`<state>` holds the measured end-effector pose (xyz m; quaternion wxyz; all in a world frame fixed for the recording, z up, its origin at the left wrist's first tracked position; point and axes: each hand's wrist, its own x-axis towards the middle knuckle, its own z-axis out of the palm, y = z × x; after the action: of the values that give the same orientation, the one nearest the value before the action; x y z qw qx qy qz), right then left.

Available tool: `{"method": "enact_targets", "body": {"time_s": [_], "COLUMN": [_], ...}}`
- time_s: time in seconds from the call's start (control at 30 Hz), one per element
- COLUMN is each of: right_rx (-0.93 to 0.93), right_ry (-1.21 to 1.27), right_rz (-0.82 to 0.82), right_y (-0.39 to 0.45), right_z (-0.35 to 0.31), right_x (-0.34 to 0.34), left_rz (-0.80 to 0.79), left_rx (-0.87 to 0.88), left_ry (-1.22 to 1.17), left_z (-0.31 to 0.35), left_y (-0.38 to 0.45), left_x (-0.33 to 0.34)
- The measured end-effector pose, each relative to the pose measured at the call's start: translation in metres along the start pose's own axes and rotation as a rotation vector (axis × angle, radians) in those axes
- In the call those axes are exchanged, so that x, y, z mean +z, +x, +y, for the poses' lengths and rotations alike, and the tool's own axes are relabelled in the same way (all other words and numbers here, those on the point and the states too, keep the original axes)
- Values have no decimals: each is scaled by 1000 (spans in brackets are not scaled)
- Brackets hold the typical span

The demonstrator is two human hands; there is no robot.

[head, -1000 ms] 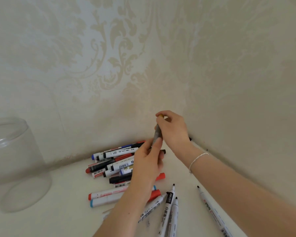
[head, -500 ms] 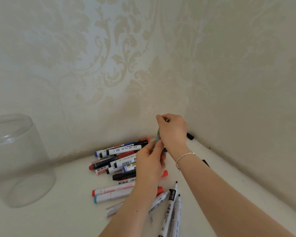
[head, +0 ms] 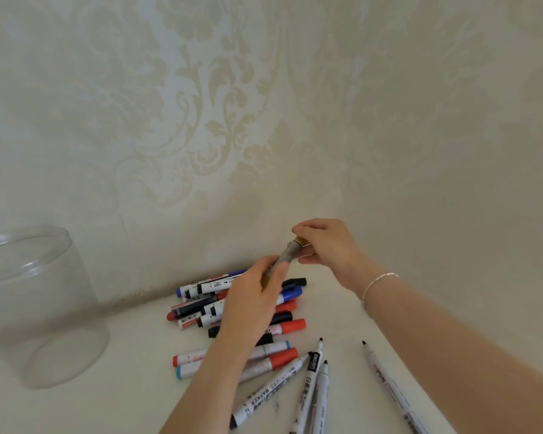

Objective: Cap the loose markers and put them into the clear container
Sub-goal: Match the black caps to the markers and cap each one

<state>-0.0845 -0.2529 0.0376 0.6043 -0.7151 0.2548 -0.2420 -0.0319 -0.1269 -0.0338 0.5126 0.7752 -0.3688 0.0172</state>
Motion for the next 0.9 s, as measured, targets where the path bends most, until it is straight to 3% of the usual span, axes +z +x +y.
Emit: {"method": "enact_targets", "body": {"time_s": [0.07, 0.13, 0.2, 0.3, 0.4, 0.53, 0.67, 0.9], "right_rx": [44, 45, 51, 263, 431, 263, 136, 181], "right_ry": [1, -134, -497, -1008, -1051, -1165, -977, -432], "right_rz": [-44, 30, 103, -18, -133, -77, -66, -92], "right_y": [-2, 0, 6, 7, 2, -7, -6, -10], "right_z": [3, 9, 22, 43, 65, 81, 85, 65], "right_x": [-17, -38, -62, -86, -89, -81, -71, -62], "left_rz": [-30, -61, -66, -46, -55, -51, -78, -48], "left_rx": [82, 117, 106, 30, -29, -64, -78, -18], "left_ry": [242, 348, 470, 620, 651, 640, 673, 606], "left_z": [-4, -12, -24, -35, -39, -42, -44, -43], "left_y": [2, 6, 10, 15, 16, 18, 17, 16], "left_x": [-10, -22, -32, -39, -40, -39, -39, -35]}}
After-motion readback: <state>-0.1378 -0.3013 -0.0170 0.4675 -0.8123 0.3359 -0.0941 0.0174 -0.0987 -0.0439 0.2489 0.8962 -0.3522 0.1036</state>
